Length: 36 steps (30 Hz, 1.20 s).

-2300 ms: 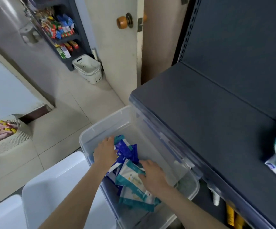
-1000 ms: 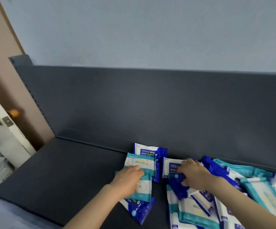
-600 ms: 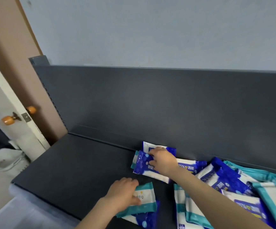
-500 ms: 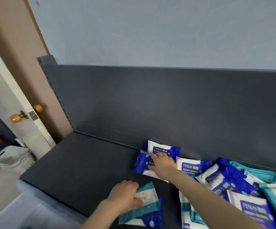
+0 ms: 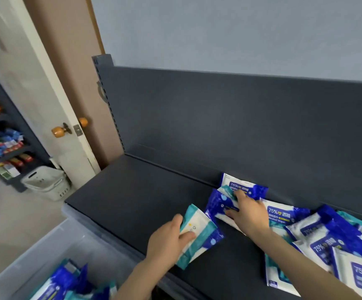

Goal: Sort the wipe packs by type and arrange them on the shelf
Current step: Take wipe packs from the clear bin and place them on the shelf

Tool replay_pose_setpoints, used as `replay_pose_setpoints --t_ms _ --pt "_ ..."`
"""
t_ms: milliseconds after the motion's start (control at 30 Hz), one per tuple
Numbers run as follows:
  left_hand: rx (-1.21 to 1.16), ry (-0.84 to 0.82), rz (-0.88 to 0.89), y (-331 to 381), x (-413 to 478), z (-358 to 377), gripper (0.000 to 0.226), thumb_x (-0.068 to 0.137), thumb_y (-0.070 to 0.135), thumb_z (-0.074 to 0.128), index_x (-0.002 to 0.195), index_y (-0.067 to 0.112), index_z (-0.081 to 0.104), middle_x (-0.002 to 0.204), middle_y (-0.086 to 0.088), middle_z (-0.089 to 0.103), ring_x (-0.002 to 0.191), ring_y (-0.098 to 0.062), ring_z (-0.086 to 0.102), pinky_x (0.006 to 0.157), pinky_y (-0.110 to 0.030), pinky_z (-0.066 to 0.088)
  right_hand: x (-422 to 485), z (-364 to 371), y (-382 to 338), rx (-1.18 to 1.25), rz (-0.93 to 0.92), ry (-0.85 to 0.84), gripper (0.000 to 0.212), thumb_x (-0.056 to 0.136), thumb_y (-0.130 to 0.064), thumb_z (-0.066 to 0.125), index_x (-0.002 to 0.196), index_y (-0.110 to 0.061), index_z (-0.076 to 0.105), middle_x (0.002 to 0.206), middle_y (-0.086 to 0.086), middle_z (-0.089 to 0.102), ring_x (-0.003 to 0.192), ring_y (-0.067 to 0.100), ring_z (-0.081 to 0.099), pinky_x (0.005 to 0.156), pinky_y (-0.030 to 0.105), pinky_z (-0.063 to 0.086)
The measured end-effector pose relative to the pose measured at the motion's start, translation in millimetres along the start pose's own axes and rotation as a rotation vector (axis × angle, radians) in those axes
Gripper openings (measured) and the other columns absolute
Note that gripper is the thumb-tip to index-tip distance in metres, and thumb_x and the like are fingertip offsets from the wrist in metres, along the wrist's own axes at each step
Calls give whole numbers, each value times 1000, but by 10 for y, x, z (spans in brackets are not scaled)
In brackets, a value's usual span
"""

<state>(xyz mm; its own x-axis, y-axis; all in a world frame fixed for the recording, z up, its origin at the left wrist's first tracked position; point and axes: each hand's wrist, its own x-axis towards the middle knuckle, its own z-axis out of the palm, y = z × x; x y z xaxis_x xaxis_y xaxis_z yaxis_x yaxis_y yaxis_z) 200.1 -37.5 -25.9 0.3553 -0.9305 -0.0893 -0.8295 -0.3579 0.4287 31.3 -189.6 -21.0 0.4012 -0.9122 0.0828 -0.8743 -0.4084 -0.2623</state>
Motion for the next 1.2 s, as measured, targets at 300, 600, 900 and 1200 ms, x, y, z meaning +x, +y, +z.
replay_pose_setpoints --t_ms 300,600,900,1200 --pt "-321 186 -252 -1049 -544 -328 22 89 50 55 102 34 48 99 16 62 88 -4 61 76 -31 53 -430 -151 -810 294 -36 31 38 80 -39 70 108 -23 49 93 0 68 92 31 60 67 33 40" --pt "-378 518 -577 -2327 -1199 -698 21 90 43 59 83 24 53 71 5 62 68 -15 59 65 -36 48 -768 297 -2273 358 -406 -150 39 83 -39 67 115 -27 48 101 -12 64 93 16 58 68 27 29" --pt "-228 404 -689 -3552 -1252 -776 16 94 34 54 87 20 49 80 2 59 73 -21 58 66 -35 45 -1108 1331 -3352 245 -537 -552 41 86 -46 60 118 -25 46 114 -5 64 102 21 60 77 33 47" --pt "-117 -31 -668 -4193 -827 -465 27 96 35 50 114 16 53 105 -4 64 96 -24 61 84 -34 47 -1321 2316 -3774 177 -508 -845 34 88 -35 59 115 -20 46 121 1 58 108 22 56 86 32 45"
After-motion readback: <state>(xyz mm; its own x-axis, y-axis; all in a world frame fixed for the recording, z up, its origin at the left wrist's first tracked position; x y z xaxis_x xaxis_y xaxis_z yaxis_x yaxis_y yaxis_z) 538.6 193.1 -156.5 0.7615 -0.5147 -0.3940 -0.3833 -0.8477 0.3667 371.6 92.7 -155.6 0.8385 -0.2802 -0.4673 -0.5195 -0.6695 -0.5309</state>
